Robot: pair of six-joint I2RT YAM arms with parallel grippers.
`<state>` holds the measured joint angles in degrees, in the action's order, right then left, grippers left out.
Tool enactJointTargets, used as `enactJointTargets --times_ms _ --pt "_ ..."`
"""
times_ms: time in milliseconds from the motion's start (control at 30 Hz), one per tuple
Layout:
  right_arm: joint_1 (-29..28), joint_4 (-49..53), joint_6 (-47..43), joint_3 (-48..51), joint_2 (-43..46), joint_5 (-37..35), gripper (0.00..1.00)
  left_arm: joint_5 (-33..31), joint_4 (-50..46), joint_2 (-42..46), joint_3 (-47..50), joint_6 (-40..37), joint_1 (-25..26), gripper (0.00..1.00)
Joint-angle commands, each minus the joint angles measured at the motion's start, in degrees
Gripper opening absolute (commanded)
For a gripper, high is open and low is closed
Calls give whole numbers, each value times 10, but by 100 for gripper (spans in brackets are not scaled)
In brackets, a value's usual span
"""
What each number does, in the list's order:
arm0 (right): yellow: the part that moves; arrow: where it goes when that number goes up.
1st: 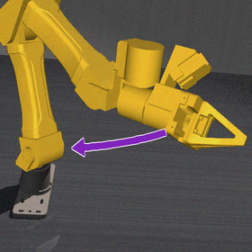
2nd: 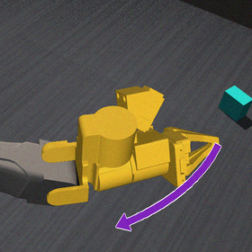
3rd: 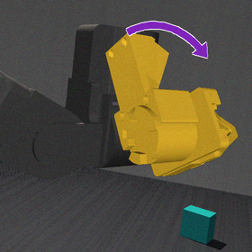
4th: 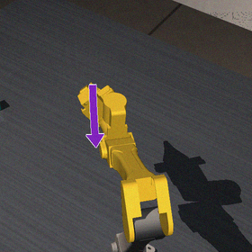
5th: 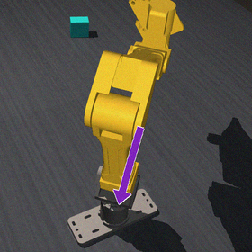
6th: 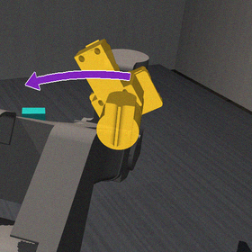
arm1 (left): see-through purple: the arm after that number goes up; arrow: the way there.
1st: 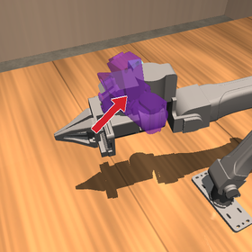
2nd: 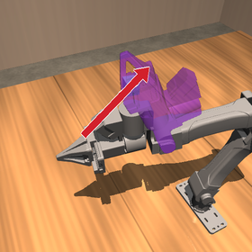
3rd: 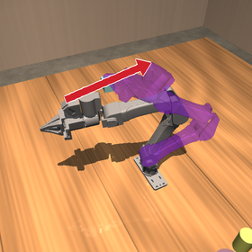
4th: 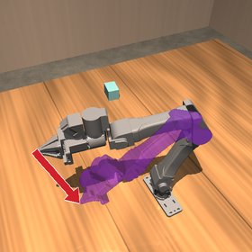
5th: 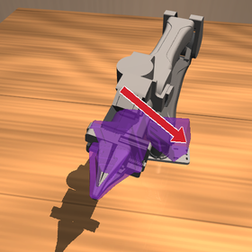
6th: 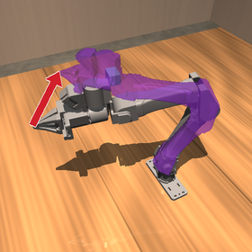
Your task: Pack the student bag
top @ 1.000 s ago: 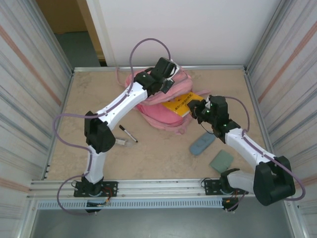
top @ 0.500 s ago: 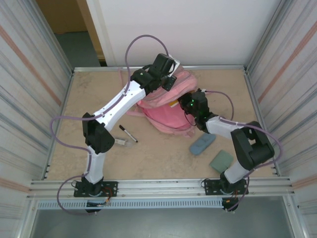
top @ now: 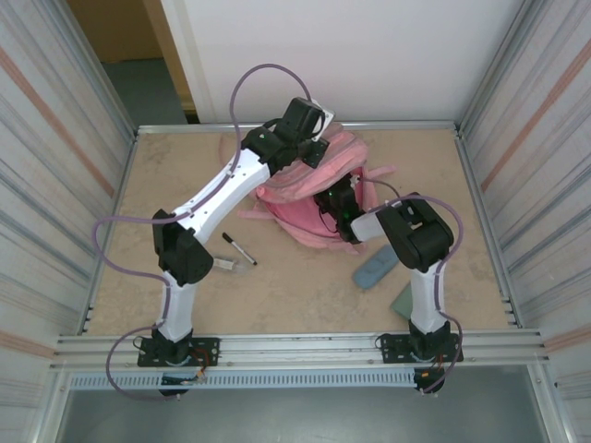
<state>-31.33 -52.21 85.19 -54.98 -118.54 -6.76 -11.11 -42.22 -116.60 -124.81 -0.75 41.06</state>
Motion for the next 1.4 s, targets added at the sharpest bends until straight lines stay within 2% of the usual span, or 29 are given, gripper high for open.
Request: enactJointTargets --times_ms 0,67,300,467,533,700,900,1033,1133,1233,1367 --pt "-19 -56 38 -19 -10 -31 1 21 50 35 -4 28 -11 0" --pt "-23 -32 42 -24 -14 -30 21 32 52 43 9 36 -18 0" --pt "-29 -33 71 -8 -32 -25 45 47 84 60 59 33 -32 0" --pt "-20 10 68 30 21 -21 56 22 88 54 74 8 -34 0" --pt "-17 43 61 47 57 -19 63 15 88 50 79 6 -36 0" --pt "-14 148 34 80 137 -27 67 13 108 54 108 3 -39 0" --pt "1 148 34 157 202 -4 66 33 110 62 132 6 -38 0" --pt "1 228 3 191 296 3 66 34 119 67 157 6 -38 0" --pt "3 338 -26 201 378 0 68 61 116 69 170 0 -37 0" --pt "18 398 -78 214 440 12 70 72 120 69 184 -5 -32 0" --pt "27 527 -215 197 491 20 77 76 124 70 206 -7 -24 0"
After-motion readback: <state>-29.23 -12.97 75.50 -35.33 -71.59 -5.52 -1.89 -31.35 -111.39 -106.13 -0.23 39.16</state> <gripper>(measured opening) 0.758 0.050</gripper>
